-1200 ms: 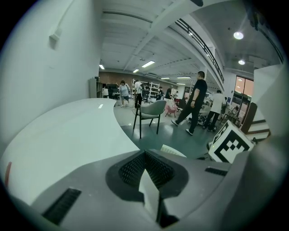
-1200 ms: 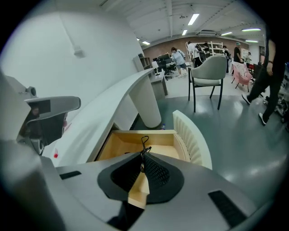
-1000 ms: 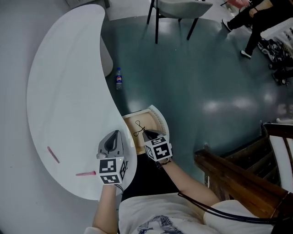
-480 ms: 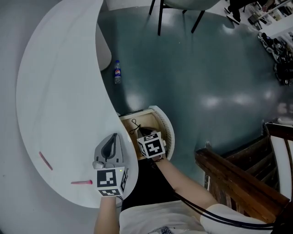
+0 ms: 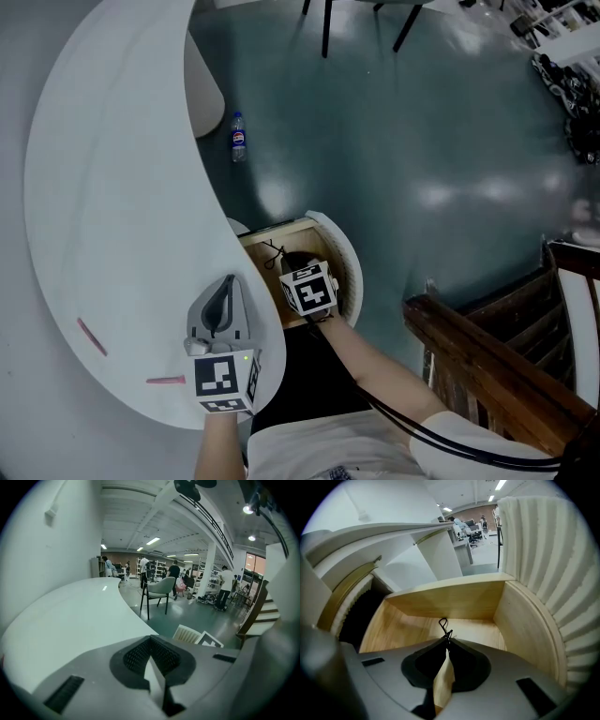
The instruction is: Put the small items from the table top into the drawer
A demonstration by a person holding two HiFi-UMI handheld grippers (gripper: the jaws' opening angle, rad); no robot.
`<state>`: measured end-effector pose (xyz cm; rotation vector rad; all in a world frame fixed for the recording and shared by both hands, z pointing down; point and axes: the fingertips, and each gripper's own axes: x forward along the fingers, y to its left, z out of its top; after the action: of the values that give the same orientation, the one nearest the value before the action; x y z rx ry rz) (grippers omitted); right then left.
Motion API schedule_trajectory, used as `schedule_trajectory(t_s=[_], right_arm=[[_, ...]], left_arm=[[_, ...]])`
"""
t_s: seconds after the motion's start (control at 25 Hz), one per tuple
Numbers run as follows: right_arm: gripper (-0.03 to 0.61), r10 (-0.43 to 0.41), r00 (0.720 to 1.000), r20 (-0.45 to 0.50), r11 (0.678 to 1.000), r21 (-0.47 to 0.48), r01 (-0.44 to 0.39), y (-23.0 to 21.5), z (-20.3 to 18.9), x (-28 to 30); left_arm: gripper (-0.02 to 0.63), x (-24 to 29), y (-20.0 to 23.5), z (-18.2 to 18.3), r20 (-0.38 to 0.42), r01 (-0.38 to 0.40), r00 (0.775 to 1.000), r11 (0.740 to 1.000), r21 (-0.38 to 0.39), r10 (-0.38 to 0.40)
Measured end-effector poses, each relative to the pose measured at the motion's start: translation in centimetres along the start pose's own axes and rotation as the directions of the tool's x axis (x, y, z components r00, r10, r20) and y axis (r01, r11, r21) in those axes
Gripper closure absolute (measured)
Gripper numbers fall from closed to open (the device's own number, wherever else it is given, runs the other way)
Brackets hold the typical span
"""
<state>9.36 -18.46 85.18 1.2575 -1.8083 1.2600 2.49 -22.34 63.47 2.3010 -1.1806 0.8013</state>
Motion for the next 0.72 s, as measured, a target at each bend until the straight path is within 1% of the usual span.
schedule_trajectory(t_s=[0.24,0.48,0.6,0.72], right_arm=[[0.538,0.004,0.999,-0.045,0.999,-0.042,-0.006,-0.1,-0.7,1.2],[0.538,0.005,0.999,-0.054,0.998,-0.058,-0.009,-0.2,-0.6,1.5],[0.538,0.002,0.999,-0.053,0.998,-0.056,-0.005,-0.1,-0.6,1.5],[0.538,0.015,0.999,-0.041,0.999,-0.035,-0.017,-0.1,-0.6,1.6]], left_arm=[[0.594,0.1,0.0,-0.1,-0.008,0.011,1.000,1.000,-0.010,-0.011],[0.594,0.0,0.1,0.1,-0.011,0.013,1.000,1.000,-0.011,-0.013],[0.594,0.0,0.3,0.0,-0.014,0.011,1.000,1.000,-0.015,-0.011],[0.594,0.0,0.3,-0.1,-0.018,0.009,1.000,1.000,-0.015,-0.009]])
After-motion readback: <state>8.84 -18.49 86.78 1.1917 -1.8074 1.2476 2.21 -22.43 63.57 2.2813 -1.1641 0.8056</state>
